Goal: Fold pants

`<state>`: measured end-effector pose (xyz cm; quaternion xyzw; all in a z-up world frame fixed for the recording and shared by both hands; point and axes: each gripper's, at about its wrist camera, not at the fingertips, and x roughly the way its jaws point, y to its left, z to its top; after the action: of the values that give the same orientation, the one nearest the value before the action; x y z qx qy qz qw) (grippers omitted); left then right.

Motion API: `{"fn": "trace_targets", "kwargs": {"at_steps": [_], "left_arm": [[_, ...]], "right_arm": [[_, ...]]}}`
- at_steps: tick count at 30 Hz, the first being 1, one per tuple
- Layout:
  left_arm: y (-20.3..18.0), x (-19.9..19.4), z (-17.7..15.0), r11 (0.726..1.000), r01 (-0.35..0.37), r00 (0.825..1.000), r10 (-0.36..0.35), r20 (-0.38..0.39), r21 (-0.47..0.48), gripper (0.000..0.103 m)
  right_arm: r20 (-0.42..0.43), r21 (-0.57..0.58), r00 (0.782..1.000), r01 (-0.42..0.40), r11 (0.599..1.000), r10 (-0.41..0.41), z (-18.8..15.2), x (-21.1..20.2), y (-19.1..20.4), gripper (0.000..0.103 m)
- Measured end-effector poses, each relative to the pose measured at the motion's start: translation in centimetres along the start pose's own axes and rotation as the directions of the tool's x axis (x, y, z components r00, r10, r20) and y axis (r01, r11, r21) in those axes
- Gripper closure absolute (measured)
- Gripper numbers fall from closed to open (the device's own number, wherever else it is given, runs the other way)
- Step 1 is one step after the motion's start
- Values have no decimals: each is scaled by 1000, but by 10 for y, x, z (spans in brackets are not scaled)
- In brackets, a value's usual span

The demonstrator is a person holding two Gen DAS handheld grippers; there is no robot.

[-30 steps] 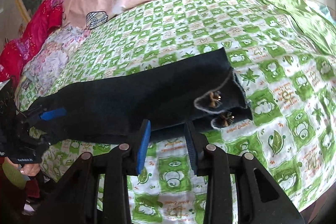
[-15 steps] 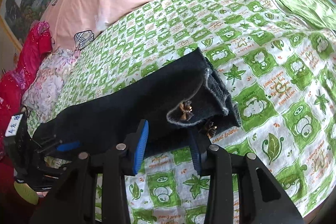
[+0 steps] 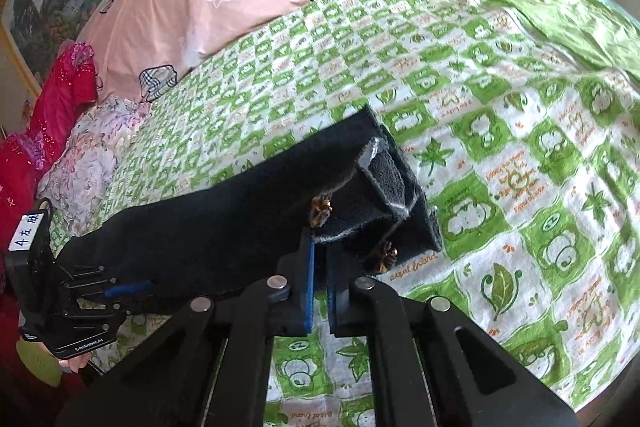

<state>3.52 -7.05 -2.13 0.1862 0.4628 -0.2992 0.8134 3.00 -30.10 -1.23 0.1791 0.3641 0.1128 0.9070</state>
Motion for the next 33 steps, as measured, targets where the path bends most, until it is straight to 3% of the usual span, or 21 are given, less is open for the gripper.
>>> {"fn": "trace_targets", "kwargs": {"at_steps": [6, 11, 13, 15, 17, 18, 19, 20, 21, 26, 33], "left_arm": [[-5, -13, 0, 999, 39, 999, -38, 25, -7, 99], [-12, -6, -4, 999, 51, 999, -51, 0, 8, 98], [-7, -4, -4, 996, 83, 996, -84, -12, -29, 94], [-2, -9, -2, 992, 118, 993, -119, -8, -47, 91], [-1, -18, 3, 989, 140, 990, -140, 6, -42, 86], [0, -24, 6, 988, 153, 988, -152, 19, -38, 84], [1, -28, 10, 987, 159, 987, -158, 29, -37, 74], [3, -30, 15, 986, 163, 986, -161, 38, -40, 63], [5, -31, 21, 985, 164, 986, -161, 48, -46, 60], [17, -16, 57, 982, 173, 985, -170, 41, -69, 59], [18, 32, 115, 960, 272, 962, -274, -17, -65, 52]], "right_arm": [[15, -32, 1000, 9, 999, -8, 5, -15, 0, 98], [-45, 50, 999, 15, 999, -12, -4, 3, -21, 98], [-81, 88, 997, 1, 996, 7, -8, 9, -26, 97], [-82, 107, 997, 2, 994, 7, -9, 6, -29, 92], [-70, 101, 998, 8, 995, -1, -10, -2, -28, 75], [-62, 99, 998, 12, 995, -6, -11, -5, -28, 69], [-48, 102, 999, 17, 995, -12, -13, -9, -29, 61], [-38, 110, 999, 11, 994, -7, -14, -11, -30, 61], [-34, 122, 999, 1, 993, 3, -15, -11, -32, 61], [-42, 199, 998, -27, 980, 36, -19, 1, -44, 61], [-7, 219, 997, -72, 973, 75, -18, 11, -44, 61]]}}
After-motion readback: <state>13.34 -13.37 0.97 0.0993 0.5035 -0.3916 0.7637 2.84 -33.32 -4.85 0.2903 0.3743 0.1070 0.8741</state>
